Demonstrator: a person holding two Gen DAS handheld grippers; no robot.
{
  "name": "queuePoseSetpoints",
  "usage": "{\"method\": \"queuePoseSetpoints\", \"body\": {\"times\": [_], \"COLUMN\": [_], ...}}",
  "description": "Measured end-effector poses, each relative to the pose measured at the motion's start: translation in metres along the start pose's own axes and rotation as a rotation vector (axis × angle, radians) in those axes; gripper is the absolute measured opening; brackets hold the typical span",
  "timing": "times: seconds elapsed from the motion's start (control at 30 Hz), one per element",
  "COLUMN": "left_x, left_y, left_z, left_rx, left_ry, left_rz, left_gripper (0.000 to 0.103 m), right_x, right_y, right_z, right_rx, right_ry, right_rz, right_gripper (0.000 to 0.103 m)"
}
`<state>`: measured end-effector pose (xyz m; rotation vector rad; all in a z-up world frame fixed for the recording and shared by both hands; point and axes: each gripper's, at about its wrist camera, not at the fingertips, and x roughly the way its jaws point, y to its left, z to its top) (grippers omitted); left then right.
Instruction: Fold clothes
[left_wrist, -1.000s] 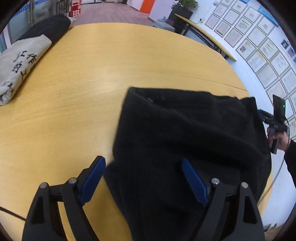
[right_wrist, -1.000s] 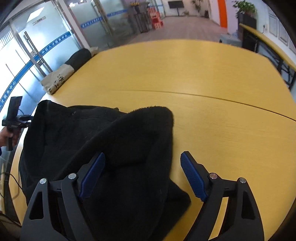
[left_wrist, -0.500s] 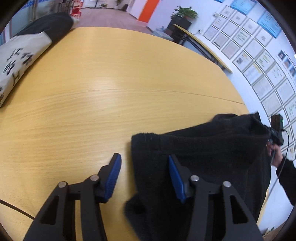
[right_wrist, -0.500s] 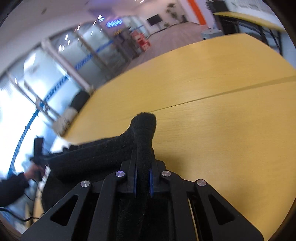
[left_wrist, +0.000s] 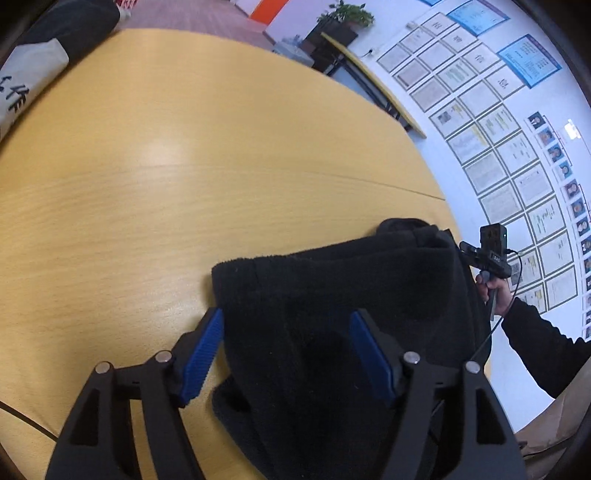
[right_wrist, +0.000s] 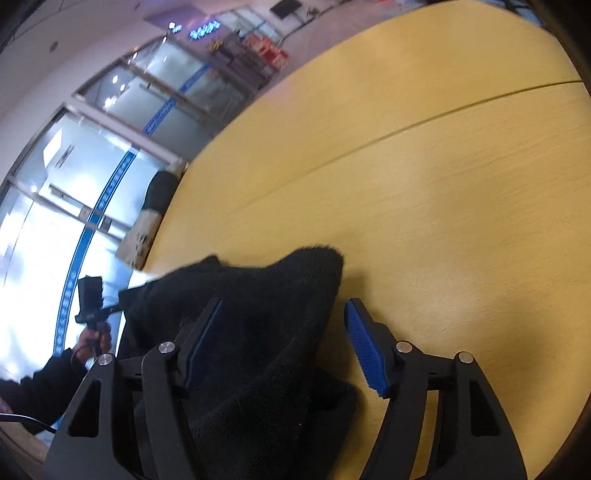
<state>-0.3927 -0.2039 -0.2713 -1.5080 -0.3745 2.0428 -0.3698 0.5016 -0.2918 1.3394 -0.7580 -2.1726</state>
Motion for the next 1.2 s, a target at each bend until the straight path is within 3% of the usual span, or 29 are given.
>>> {"method": "queuePoseSetpoints", "body": {"times": [0.1,0.13,0.17,0.2,0.37,0.57,0.67,0.73,0.8,0.83,0.93,1.03,1.1,1.13,1.2], "left_x": [0.006,0.006,0.005,0.005,0.0,-0.016,-0.013,-0.014,-0.025,-0.033,-0.058,-0.089,-0.1,-0.107,-0.121], "left_y": [0.002,0.005,0.007,0.011,0.028,0.05,0.048,0.039,0.028,0.022,0.001,-0.037,-0.074,-0.091,-0.118], "left_z": [0.005,0.008,0.01,0.011,0.008,-0.001,-0.001,0.0,0.001,0.001,0.002,-0.002,-0.003,-0.003,0.0], "left_rx": [-0.019,-0.031,-0.044,-0.058,-0.095,-0.146,-0.134,-0.109,-0.087,-0.075,-0.035,0.075,0.192,0.249,0.353], "left_ry": [-0.004,-0.008,-0.012,-0.013,-0.017,-0.069,-0.068,-0.074,-0.104,-0.123,-0.18,-0.204,-0.191,-0.186,-0.191], "left_rz": [-0.009,-0.005,-0.002,-0.001,0.028,0.05,0.068,0.096,0.135,0.158,0.223,0.262,0.316,0.345,0.402], "left_gripper": [0.069,0.063,0.041,0.029,0.023,0.023,0.023,0.023,0.023,0.023,0.023,0.027,0.051,0.056,0.078], "right_x": [0.019,0.02,0.016,0.012,-0.025,-0.022,-0.021,-0.02,-0.019,-0.024,-0.076,-0.114,-0.121,-0.121,-0.125], "right_y": [0.008,0.011,0.016,0.02,0.037,0.02,0.021,0.021,0.022,0.028,0.083,0.127,0.143,0.146,0.14], "right_z": [0.001,0.003,0.003,0.004,0.006,0.001,0.0,-0.001,-0.002,-0.004,-0.019,-0.069,-0.111,-0.137,-0.192], "right_rx": [-0.053,-0.073,-0.082,-0.092,-0.135,-0.088,-0.08,-0.074,-0.068,-0.079,-0.193,-0.181,-0.102,-0.037,0.101], "right_ry": [0.08,0.081,0.054,0.028,-0.12,-0.115,-0.131,-0.142,-0.153,-0.174,-0.325,-0.438,-0.451,-0.439,-0.404], "right_rz": [0.0,-0.005,-0.005,-0.004,0.013,-0.068,-0.117,-0.15,-0.183,-0.196,-0.206,-0.126,-0.06,-0.039,-0.029], "right_gripper": [0.013,0.007,0.007,0.007,0.006,0.007,0.021,0.039,0.043,0.049,0.067,0.082,0.083,0.083,0.083]}}
